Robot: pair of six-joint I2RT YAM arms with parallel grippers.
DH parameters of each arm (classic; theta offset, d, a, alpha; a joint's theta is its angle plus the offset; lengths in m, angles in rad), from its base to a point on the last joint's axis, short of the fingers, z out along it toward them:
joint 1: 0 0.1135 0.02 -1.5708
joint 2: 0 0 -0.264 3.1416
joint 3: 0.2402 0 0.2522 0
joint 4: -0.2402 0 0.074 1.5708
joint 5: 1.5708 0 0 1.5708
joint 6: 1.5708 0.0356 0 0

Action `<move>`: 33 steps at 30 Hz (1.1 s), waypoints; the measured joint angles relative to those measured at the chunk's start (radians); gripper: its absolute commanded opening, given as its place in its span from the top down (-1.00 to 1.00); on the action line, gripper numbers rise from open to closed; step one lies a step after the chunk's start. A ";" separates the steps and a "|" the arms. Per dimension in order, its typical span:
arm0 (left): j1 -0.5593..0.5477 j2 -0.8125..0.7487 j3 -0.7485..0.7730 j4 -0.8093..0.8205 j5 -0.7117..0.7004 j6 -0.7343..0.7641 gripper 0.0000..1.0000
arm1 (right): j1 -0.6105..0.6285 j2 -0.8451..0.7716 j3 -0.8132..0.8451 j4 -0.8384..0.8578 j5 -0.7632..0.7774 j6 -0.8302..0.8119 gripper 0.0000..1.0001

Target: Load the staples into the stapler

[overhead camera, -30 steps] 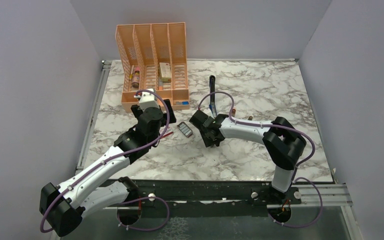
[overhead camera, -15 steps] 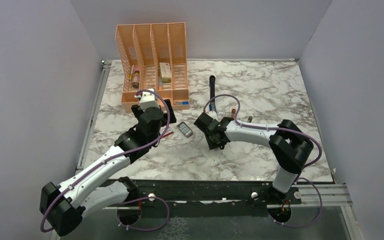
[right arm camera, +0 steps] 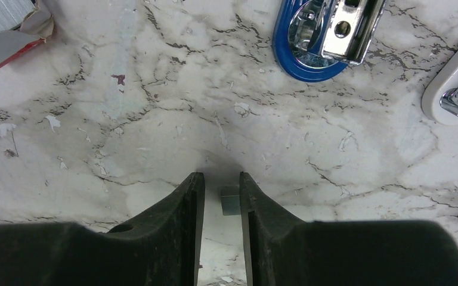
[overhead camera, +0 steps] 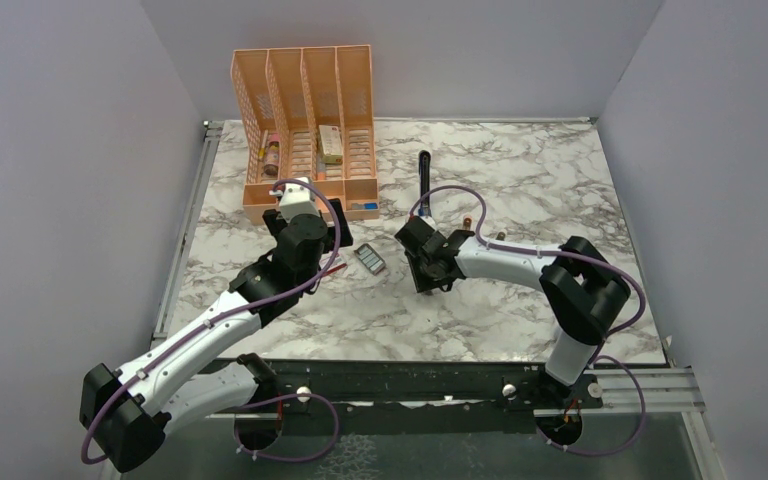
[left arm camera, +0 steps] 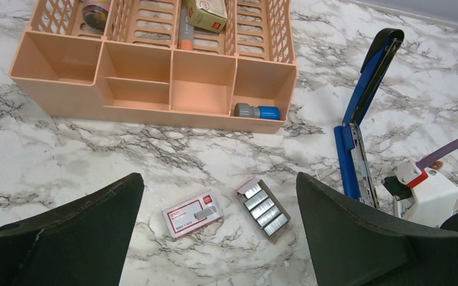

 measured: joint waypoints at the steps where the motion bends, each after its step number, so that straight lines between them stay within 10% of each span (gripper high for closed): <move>1: 0.000 0.000 0.000 0.000 0.000 0.000 -0.98 | -0.003 0.000 -0.001 0.005 -0.005 0.000 0.38; 33: 0.000 0.005 0.000 0.000 0.000 0.000 -0.97 | -0.038 0.000 0.006 -0.045 -0.061 -0.019 0.40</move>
